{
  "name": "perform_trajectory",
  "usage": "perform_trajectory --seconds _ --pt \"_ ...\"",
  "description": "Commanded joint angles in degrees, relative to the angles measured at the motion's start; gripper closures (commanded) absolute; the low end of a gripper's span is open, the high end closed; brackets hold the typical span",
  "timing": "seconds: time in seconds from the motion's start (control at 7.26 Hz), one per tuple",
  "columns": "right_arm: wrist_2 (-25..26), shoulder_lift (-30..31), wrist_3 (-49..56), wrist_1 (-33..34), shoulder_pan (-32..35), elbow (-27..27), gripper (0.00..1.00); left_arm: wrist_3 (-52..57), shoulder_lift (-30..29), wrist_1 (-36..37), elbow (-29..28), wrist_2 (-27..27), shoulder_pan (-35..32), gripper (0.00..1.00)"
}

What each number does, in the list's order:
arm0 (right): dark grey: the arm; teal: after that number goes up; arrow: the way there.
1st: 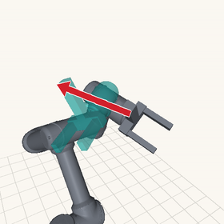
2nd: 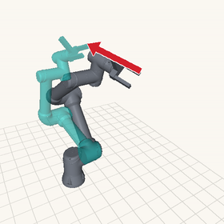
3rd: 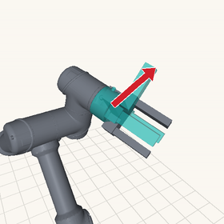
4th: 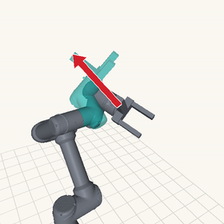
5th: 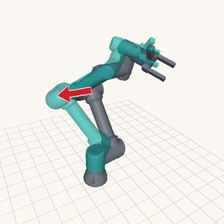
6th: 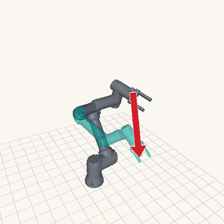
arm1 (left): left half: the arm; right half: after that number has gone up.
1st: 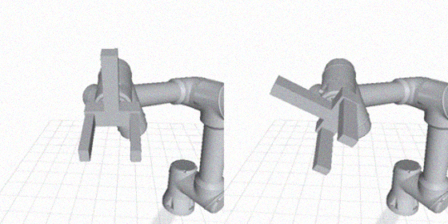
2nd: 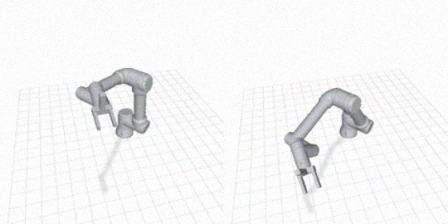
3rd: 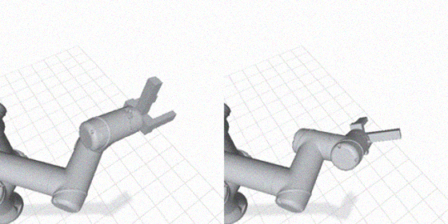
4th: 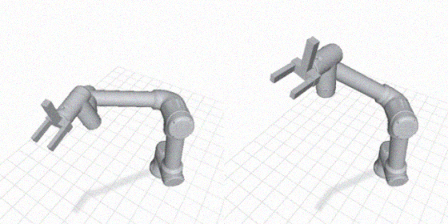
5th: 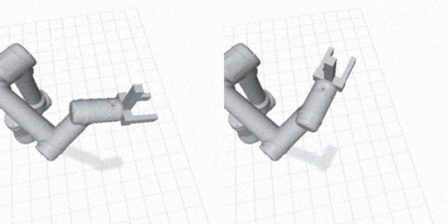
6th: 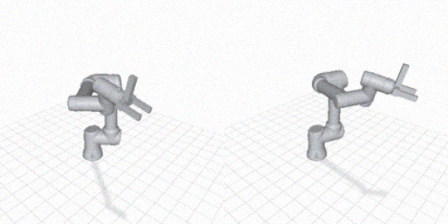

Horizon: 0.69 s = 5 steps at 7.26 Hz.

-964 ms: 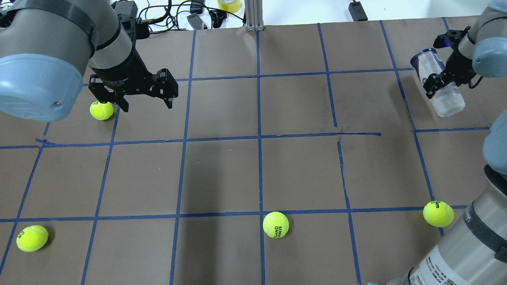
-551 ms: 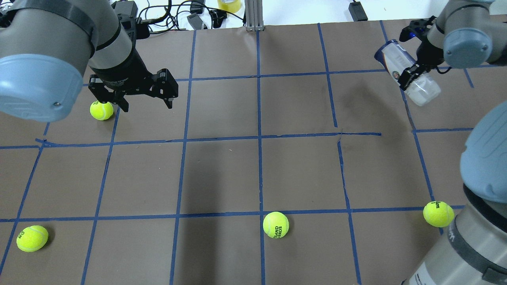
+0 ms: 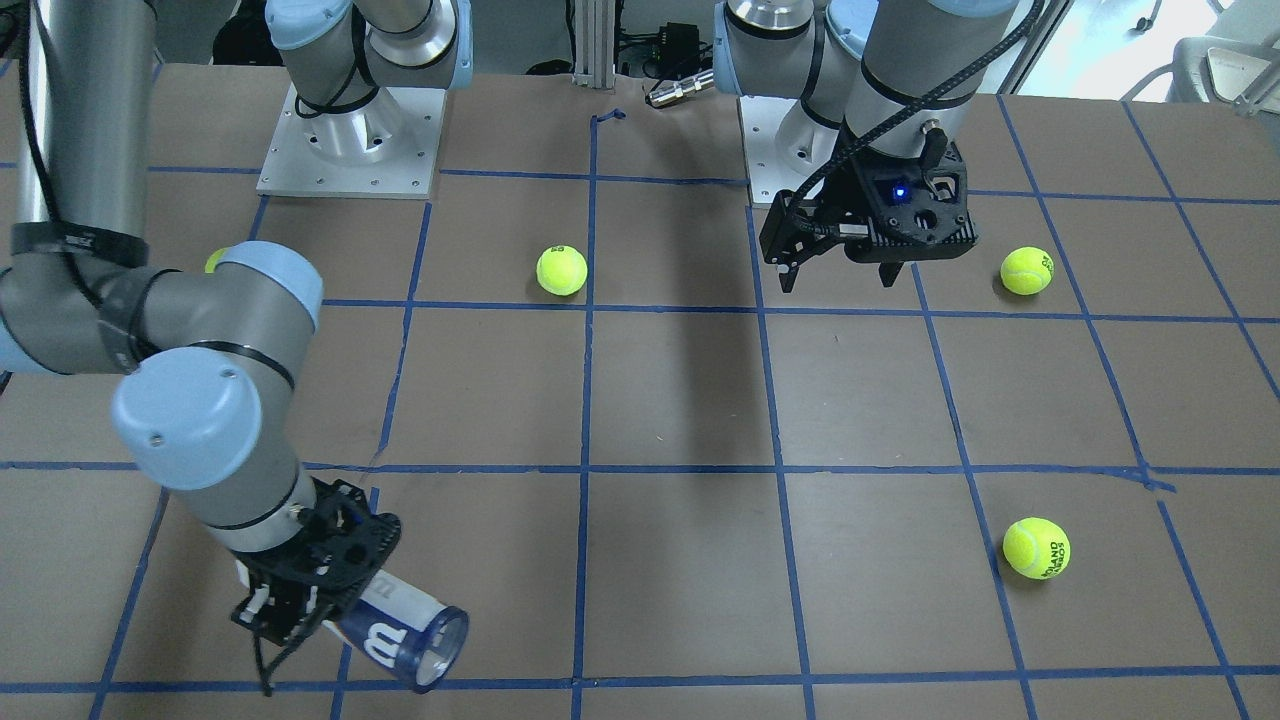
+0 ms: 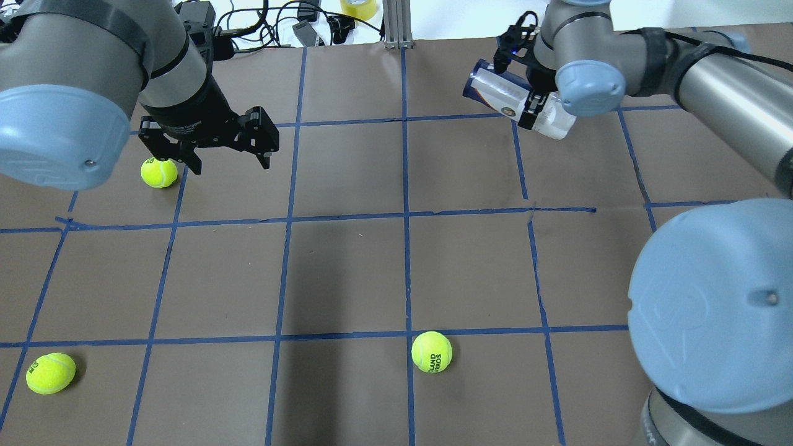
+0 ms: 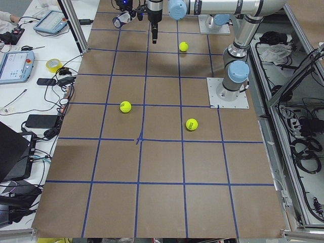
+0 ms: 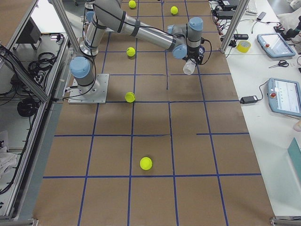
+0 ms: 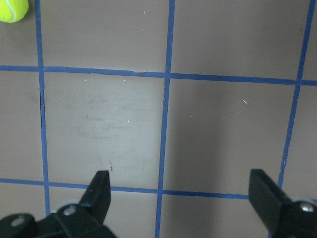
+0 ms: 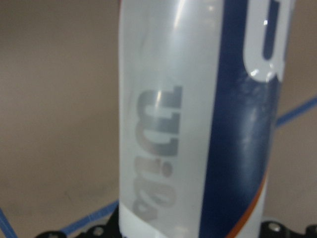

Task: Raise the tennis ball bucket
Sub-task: 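Carry the tube with the right gripper toward the left gripper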

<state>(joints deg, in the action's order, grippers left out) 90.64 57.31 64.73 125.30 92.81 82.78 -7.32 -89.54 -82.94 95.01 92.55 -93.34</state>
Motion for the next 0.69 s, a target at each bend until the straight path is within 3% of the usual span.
perform_trajectory --seconds 0.0,0.28,0.41,0.55 --pt "-0.37 -3.24 1.02 2.32 9.54 -4.61 0.33 0.11 0.07 0.06 -0.09 0.00 0.26 0.00" --pt "1.28 -10.95 2.23 1.45 17.71 -14.26 0.31 1.07 0.07 0.06 -0.52 0.09 0.61 0.00" --pt "5.38 -13.68 1.89 0.48 21.41 -17.53 0.31 4.38 0.16 0.15 -0.79 0.00 1.05 0.00" --pt "5.69 -15.45 2.15 0.48 22.92 -18.52 0.31 5.02 0.25 0.06 -0.79 -0.26 1.40 0.00"
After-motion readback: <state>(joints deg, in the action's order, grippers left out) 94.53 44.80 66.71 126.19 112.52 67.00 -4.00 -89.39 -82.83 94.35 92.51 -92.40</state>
